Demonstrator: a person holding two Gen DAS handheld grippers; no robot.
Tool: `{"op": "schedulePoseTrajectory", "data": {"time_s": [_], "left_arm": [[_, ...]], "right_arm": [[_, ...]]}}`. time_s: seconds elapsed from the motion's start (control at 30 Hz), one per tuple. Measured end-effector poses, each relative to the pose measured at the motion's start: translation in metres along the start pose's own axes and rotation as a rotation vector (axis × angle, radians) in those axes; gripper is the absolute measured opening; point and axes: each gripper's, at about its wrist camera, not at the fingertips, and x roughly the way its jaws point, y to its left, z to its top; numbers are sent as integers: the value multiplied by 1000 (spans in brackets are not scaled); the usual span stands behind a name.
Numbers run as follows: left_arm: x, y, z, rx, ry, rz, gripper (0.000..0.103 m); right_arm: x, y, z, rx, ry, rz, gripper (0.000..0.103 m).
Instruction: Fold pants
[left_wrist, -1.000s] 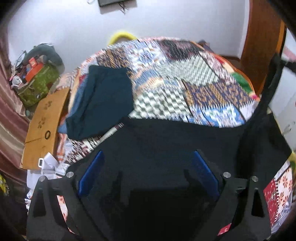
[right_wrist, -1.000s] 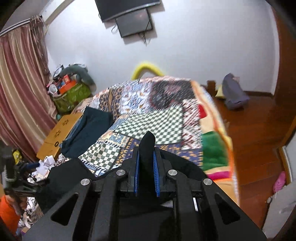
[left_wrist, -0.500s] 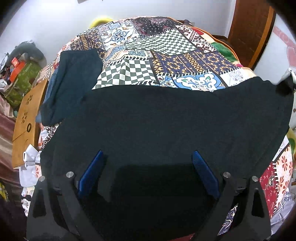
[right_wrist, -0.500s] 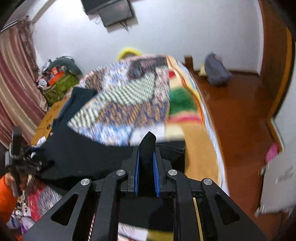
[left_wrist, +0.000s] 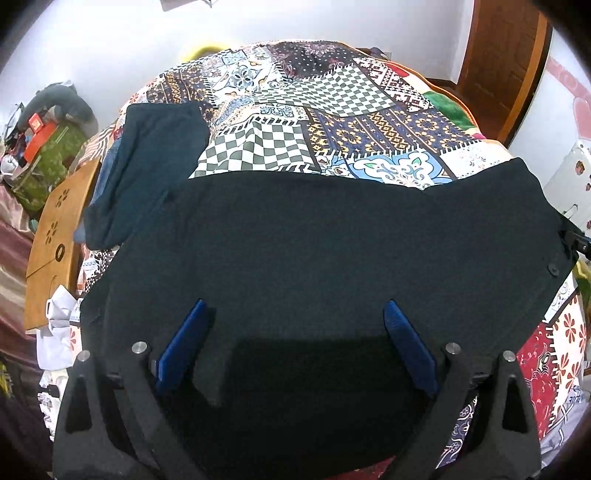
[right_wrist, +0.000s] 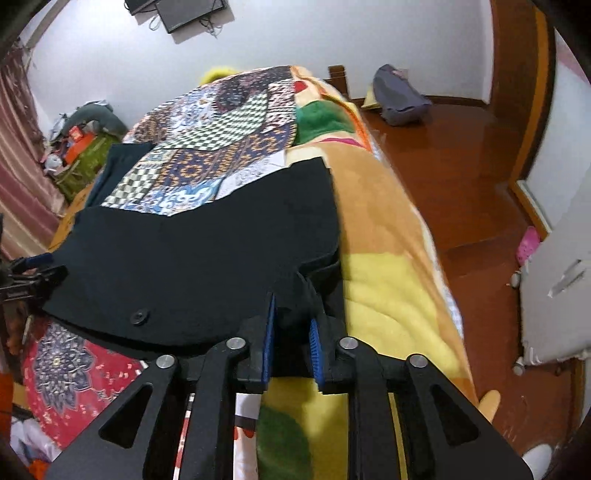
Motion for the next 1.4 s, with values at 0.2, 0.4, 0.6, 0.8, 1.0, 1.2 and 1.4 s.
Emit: {"op": "schedulePoseTrajectory", "data": {"time_s": [0.2,0.4,0.6,0.8,1.0,1.2,1.4], "left_arm": [[-9,14,0,-23,-34,14,97],[-30,65,3,-135,-88,32,97],[-50,128,1,-221,-131,134,97],[-60,201,-13,-307,-134,229,97],[-43,267,-24,-393,-91,303,99],[19,307,-38,-459,50,225,99],[69,310,-53,-490,159,125,99]], "right_arm": [[-11,5,8,-19,-23,-89,32],[-21,48,30,-137,-91,-58,44],[-13,113,56,-243,-153,39,48],[8,175,83,-323,-166,147,48],[45,237,101,-391,-121,250,48],[87,291,107,-469,-27,315,48],[130,331,112,-540,64,353,48]]}}
